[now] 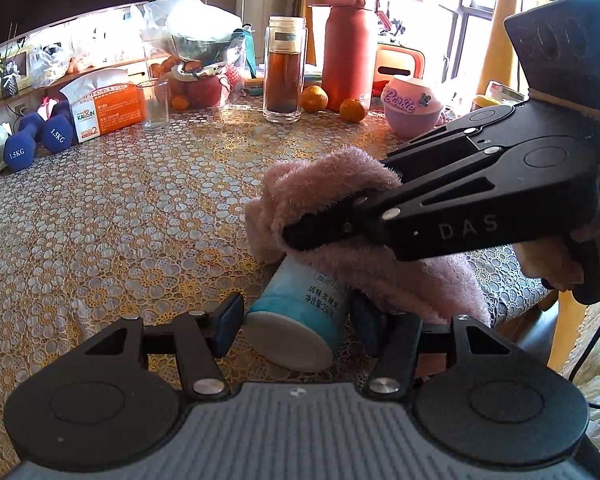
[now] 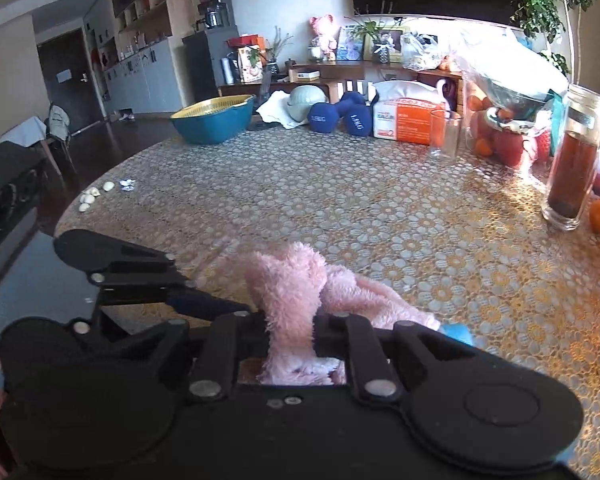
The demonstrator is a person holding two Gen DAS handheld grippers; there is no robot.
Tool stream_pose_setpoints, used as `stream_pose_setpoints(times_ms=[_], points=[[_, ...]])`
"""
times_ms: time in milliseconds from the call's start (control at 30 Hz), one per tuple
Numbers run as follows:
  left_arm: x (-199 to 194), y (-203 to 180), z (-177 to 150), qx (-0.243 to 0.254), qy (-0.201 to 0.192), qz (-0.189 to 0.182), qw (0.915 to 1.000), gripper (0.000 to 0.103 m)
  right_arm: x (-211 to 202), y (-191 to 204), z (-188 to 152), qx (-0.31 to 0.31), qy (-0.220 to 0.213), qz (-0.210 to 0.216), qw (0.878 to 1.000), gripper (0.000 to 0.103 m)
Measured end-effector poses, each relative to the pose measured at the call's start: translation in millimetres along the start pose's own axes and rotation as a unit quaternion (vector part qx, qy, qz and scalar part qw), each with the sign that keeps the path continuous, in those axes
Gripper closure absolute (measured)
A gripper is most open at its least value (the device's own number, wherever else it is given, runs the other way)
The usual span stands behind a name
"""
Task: Organize objects
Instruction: 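Stroke the towel over the bottle body toward the left gripper, then wipe the bottle with the towel from cap toward its base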
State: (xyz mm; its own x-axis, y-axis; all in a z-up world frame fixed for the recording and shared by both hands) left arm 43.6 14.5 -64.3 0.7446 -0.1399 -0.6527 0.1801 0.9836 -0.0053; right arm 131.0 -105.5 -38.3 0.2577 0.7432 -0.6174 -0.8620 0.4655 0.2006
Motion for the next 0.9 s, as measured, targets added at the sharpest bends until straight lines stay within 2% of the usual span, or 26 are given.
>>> stream_pose_setpoints(times_ms=[167, 300, 367, 467, 667, 900], points=[[0.2, 0.0, 0.2, 0.0, 0.0, 0.0, 1.0, 0.045, -2.6, -21.2, 2.3, 0.006, -0.001, -0.037, 0.999, 0.089], [0.5, -0.9, 0.1, 0.002, -0.004, 0.002, 1.0, 0.044, -6.7, -42.1, 2.6, 0.022, -0.003, -0.078, 0.997, 0.088], [0.4, -4.2, 1.6, 0.018, -0.01, 0.009, 0.9997, 0.044, -8.8, -51.5, 0.2, 0.024, 0.001, -0.11, 0.994, 0.087], [3.1, -5.3, 7.5, 0.036, -0.013, 0.014, 0.9992, 0.043, -12.5, -62.1, -2.6, 0.046, -0.006, -0.116, 0.992, 0.086], [5.7, 3.1, 9.4, 0.015, 0.001, 0.002, 0.9999, 0.043, -12.9, -63.5, -4.9, 0.056, -0.017, -0.118, 0.991, 0.086], [1.3, 24.4, 13.2, -0.056, 0.001, -0.044, 0.9975, 0.044, -15.9, -57.3, -6.1, 0.043, -0.023, -0.124, 0.991, 0.087]])
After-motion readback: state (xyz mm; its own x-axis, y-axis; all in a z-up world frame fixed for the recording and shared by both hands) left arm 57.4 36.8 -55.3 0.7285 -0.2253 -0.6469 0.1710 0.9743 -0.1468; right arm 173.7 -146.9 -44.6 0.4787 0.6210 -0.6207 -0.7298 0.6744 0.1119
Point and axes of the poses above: each gripper's, at about its wrist camera, not at the fingertips, and x roughly the way its jaws point, y to its left, z to its top, the point moved 1 cm from there along x, roughly the way its jaws point, and after that the axes turned 5 degrees about x, right-handed, at the moved point
